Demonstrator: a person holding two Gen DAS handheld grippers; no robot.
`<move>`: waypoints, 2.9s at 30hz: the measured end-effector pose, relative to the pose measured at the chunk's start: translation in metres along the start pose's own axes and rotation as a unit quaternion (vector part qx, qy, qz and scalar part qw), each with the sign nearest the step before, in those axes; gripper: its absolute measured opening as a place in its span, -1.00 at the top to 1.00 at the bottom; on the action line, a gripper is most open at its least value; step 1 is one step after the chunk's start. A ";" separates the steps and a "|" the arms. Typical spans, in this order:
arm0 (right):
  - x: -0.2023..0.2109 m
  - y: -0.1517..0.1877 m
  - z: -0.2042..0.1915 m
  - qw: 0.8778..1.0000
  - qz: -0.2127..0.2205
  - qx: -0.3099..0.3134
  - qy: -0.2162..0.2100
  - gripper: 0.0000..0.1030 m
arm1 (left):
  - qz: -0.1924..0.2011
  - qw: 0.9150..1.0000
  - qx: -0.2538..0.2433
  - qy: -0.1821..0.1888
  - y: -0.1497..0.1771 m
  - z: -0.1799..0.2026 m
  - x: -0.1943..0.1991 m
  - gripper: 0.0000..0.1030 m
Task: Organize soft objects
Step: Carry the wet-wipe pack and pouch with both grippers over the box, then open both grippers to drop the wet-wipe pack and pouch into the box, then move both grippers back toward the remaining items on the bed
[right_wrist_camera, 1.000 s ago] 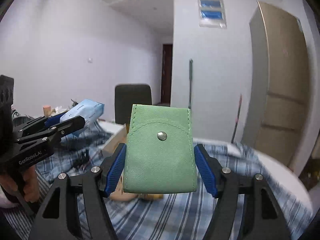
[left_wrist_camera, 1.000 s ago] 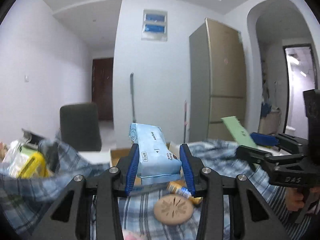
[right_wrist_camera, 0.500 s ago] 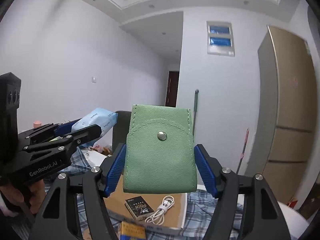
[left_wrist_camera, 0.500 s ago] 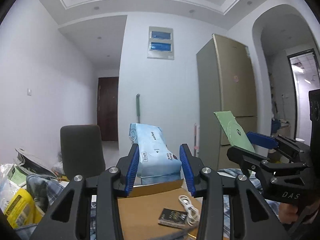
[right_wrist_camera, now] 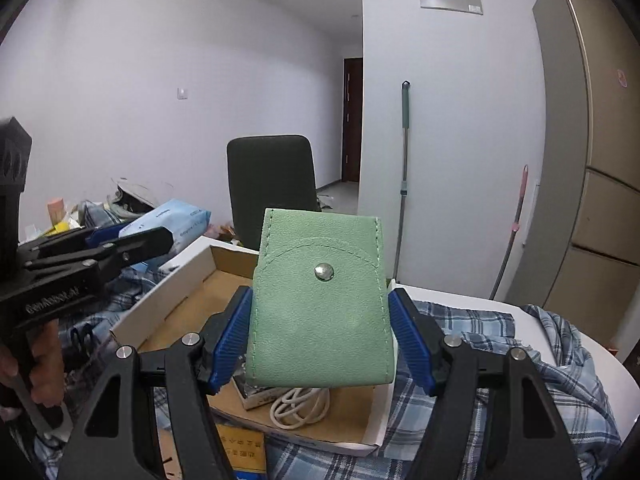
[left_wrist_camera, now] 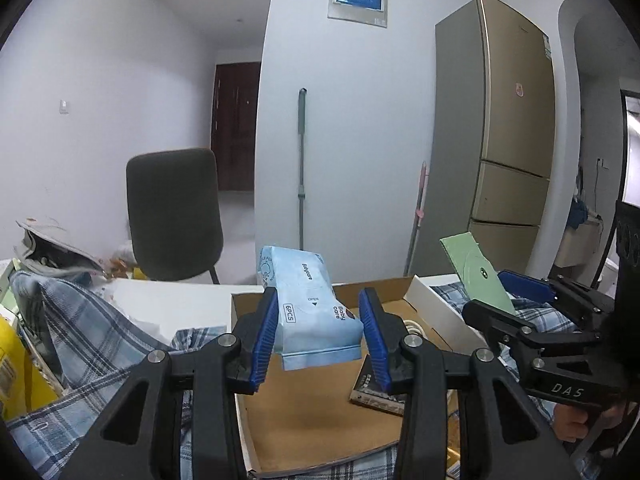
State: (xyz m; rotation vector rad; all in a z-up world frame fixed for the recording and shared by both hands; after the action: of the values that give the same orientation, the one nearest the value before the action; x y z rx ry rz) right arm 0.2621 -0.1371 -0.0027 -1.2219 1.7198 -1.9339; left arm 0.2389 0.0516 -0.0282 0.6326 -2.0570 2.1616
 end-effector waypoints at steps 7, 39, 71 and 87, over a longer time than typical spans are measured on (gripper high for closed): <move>-0.004 0.007 0.001 1.000 -0.018 -0.003 -0.005 -0.31 | -0.005 1.000 -0.006 0.005 0.006 0.000 -0.003 0.17; 0.007 0.001 0.009 0.999 -0.023 -0.042 -0.009 -0.45 | -0.012 1.000 0.009 -0.004 0.008 -0.003 0.006 -0.29; 0.132 0.014 -0.077 0.998 0.041 -0.014 -0.048 -0.45 | 0.028 0.999 -0.020 0.040 0.010 -0.023 0.188 -0.72; 0.099 0.046 -0.073 0.999 -0.031 -0.010 -0.033 -0.55 | -0.046 0.998 -0.044 0.023 0.064 -0.023 0.157 -0.73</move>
State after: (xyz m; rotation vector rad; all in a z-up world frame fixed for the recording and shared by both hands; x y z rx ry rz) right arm 0.1342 -0.1671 -0.0003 -1.3451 1.6927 -1.8917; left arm 0.0687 0.0344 -0.0320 0.6475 -2.0439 2.0061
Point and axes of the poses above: each gripper's, at about its wrist camera, not at the fingertips, and x roughly against the way its jaws point, z to its right, y to its underside, the point moved 2 cm from there along -x, roughly the way its jaws point, and after that the axes turned 12 degrees about -y, right-handed, at the moved point
